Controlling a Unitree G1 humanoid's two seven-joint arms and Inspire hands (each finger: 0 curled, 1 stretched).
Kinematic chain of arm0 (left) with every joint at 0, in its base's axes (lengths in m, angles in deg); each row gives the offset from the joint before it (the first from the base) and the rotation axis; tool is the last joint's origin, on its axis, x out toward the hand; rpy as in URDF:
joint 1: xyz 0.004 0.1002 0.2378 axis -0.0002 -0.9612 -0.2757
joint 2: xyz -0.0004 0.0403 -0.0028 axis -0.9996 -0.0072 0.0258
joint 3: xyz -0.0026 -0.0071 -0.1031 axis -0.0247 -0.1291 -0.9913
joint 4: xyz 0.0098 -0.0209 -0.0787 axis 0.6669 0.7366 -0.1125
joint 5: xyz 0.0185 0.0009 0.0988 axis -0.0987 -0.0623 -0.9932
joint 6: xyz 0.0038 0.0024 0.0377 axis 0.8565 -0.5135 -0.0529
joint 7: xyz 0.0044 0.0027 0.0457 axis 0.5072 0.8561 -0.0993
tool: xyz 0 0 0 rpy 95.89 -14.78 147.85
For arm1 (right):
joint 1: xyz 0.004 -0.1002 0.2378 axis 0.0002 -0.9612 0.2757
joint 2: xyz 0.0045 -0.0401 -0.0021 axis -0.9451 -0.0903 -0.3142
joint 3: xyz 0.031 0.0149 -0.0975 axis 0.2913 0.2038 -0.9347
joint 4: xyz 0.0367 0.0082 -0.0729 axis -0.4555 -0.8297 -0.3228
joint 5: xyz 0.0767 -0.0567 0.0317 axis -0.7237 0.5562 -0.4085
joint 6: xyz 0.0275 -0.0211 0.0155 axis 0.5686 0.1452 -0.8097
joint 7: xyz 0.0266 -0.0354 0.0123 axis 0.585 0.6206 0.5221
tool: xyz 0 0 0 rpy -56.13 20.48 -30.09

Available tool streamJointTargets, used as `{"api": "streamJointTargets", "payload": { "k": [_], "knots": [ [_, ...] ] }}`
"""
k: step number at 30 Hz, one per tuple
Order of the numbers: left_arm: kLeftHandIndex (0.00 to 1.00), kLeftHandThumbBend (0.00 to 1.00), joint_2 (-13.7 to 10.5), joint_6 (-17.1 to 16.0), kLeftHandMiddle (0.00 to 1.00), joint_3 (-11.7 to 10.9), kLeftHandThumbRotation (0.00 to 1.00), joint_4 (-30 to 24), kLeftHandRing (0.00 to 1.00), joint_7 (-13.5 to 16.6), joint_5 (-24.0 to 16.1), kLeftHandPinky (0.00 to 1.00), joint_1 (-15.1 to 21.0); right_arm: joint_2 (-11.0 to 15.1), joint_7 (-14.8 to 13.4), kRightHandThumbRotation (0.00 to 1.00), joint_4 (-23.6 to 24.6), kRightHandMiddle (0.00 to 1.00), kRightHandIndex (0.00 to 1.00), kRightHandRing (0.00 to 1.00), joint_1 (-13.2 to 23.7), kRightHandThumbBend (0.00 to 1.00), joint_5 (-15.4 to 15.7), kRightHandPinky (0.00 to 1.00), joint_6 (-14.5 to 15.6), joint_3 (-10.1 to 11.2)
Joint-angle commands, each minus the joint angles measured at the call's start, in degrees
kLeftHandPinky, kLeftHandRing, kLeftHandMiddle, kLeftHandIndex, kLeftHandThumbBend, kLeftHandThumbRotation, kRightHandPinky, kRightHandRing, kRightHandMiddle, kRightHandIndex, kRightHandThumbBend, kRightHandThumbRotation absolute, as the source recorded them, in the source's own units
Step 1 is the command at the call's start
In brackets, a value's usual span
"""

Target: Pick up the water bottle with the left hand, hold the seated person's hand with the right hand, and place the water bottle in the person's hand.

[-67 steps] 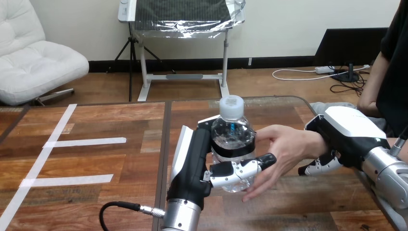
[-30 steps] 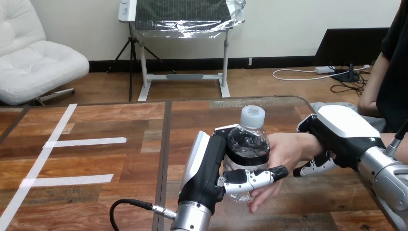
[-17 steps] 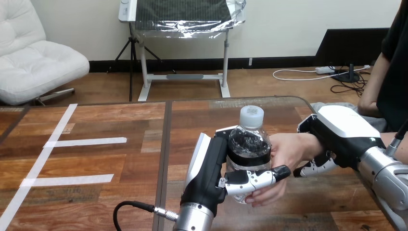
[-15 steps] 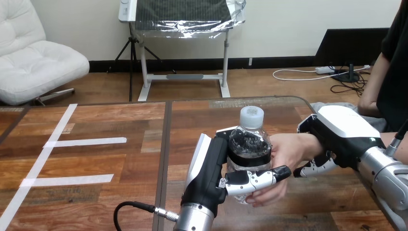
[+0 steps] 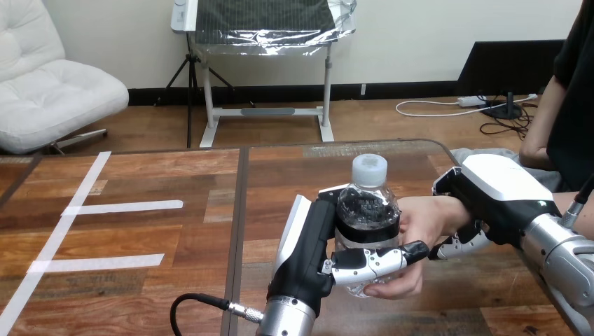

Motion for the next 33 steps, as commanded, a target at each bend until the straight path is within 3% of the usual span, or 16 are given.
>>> {"api": "streamJointTargets", "payload": {
  "k": [1, 33],
  "knots": [
    [0.44, 0.66, 9.24, -3.30, 0.42, 2.45, 0.00, -0.88, 0.37, 0.34, 0.81, 0.32, 3.96, 1.84, -0.50, 0.00, -1.21, 0.32, 0.37, 0.24, 1.85, 0.76, -0.32, 0.18, 1.93, 2.91],
    [0.43, 0.65, 8.31, -2.76, 0.42, 2.02, 0.00, -0.68, 0.38, 0.94, 0.89, 0.33, 4.30, 1.90, -0.99, 0.00, -1.81, 0.32, 0.36, 0.25, 2.04, 0.76, 0.18, 0.20, 1.85, 2.77]
  ]
}}
